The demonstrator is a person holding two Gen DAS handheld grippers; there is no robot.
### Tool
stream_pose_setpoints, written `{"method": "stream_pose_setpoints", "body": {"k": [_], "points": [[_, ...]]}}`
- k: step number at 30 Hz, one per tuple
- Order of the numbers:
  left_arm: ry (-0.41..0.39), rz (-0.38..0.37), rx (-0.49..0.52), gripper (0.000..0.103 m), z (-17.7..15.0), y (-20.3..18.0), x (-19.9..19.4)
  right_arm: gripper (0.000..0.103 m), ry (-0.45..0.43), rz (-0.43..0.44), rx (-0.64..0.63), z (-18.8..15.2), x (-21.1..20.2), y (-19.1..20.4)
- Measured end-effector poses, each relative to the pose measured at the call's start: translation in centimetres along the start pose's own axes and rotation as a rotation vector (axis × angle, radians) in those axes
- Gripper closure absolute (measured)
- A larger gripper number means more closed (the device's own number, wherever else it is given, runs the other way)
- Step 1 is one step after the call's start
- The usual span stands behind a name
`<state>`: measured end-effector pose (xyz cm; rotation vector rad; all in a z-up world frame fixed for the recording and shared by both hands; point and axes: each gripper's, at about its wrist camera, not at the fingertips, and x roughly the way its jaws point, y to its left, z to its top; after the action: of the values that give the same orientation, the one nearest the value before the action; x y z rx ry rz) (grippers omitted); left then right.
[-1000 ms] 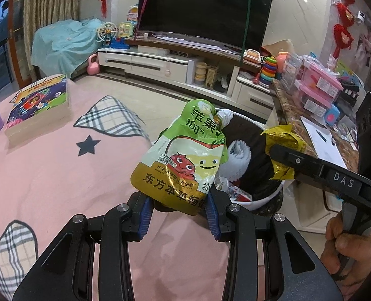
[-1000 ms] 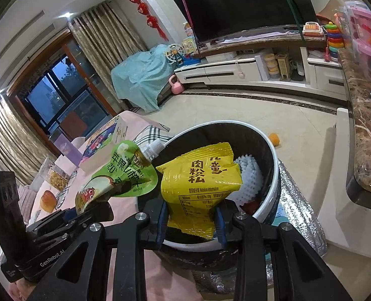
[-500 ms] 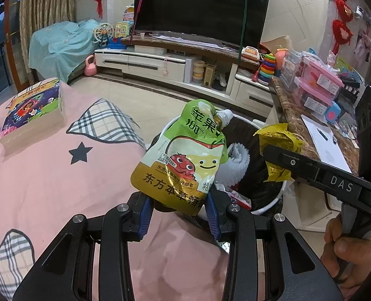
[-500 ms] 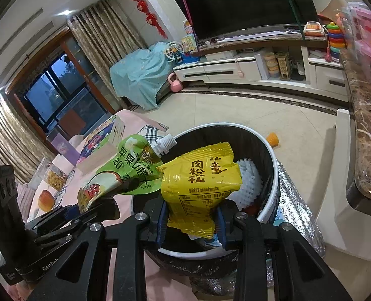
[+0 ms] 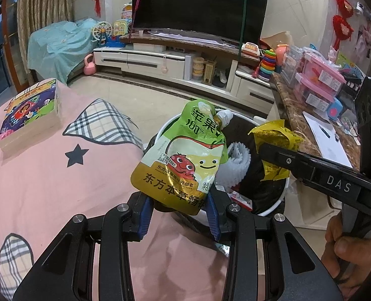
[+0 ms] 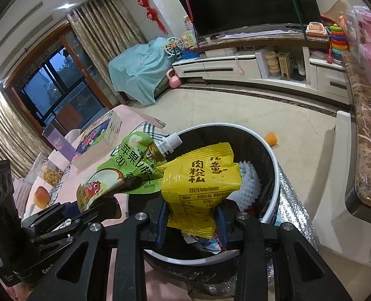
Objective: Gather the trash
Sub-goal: 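Open both tools to drop the juice pouch and snack bag into the bin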
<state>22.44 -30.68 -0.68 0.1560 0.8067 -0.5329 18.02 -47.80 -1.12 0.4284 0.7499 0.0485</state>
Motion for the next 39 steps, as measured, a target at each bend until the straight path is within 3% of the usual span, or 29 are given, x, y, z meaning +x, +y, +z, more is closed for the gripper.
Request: {"method": "stream_pose_setpoints", "body": {"k": [24, 27, 30, 39], "points": [[0.033, -0.013, 0.018, 0.069, 0.8, -0.7, 1.2, 0.068, 0.063, -0.036, -0.018, 0.8, 1.7, -0.6], [0.027, -0.01, 0.01, 0.069, 0.8, -0.5, 0.9, 0.065, 0.076, -0.04, -0.017, 0.8, 1.8, -0.5], [0.021, -0.015, -0.01, 0.064, 0.8, 0.2, 0.2, 0.051, 0.073, -0.046, -0.016, 0.8, 1.6, -0.6], [-0.022, -0.013, -0.058, 0.056, -0.8, 1.9, -2.7, 0.046, 0.034, -0.033, 0.002, 0.1, -0.3, 0.2]]}}
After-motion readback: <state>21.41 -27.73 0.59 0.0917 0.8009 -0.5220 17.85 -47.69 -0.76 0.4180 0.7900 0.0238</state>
